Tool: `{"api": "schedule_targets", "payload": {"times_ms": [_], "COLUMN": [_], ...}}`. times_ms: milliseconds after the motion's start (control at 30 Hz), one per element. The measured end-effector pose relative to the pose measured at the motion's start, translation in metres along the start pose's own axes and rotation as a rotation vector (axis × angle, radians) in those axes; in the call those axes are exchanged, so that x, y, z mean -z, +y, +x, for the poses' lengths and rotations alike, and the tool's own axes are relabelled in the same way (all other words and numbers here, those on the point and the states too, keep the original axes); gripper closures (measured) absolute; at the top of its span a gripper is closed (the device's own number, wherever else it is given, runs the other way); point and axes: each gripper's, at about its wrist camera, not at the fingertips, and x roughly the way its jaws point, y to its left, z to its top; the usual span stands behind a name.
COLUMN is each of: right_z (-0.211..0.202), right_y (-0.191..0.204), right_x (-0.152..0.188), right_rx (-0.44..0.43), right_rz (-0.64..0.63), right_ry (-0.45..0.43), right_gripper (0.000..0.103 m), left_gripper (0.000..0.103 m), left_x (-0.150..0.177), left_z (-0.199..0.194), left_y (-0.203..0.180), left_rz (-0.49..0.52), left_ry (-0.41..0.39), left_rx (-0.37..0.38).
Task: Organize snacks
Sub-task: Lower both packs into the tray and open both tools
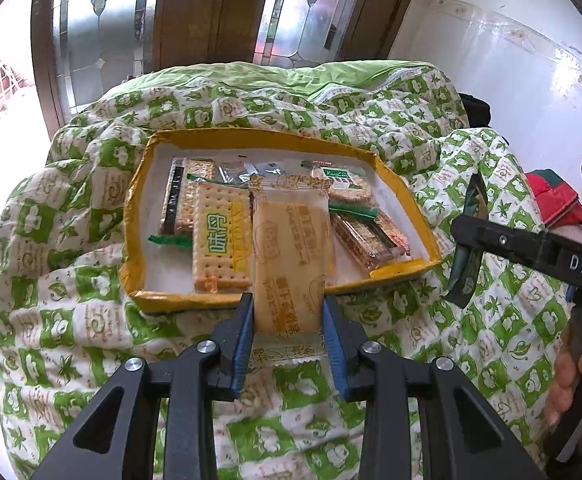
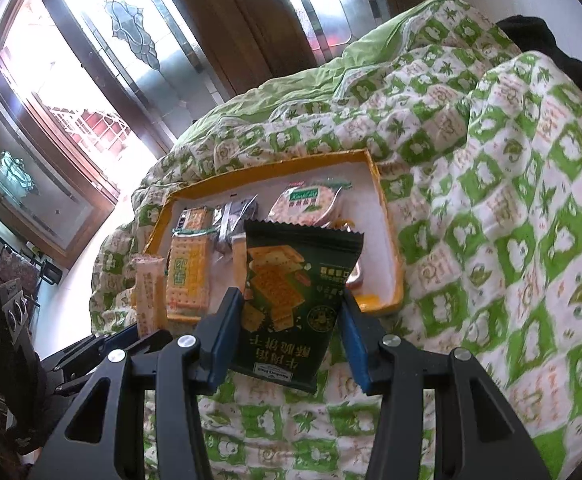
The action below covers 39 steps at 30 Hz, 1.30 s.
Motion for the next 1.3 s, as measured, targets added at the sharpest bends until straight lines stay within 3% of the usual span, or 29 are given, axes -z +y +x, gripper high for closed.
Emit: {"api": "schedule_targets", "payload": {"times_ms": [833, 1067, 1300], "right_z": [0.037, 0.056, 0.086], "right_y": [-0.023, -0.038, -0.041], "right_x": [-0.049, -0.060, -0.059], "right_rx": [0.061, 0.086, 0.116], "right_rz": [-0.029, -0.012, -0.074], "right_ry": [0.001, 0.031, 0.094], "right_gripper": [0.056, 0.056, 0.056], "left_gripper": [0.069, 0.069, 0.069], "left_x": [-0.026, -0.030, -0.035], "left_z": [0.049, 0.064, 0.071], "left_y": [0.004, 0.009, 0.006], "left_rz": [-0.021, -0.038, -0.029], "left_ry": [0.043, 0.065, 0.074], "left_rx": [-0.002, 0.002, 0.005]}}
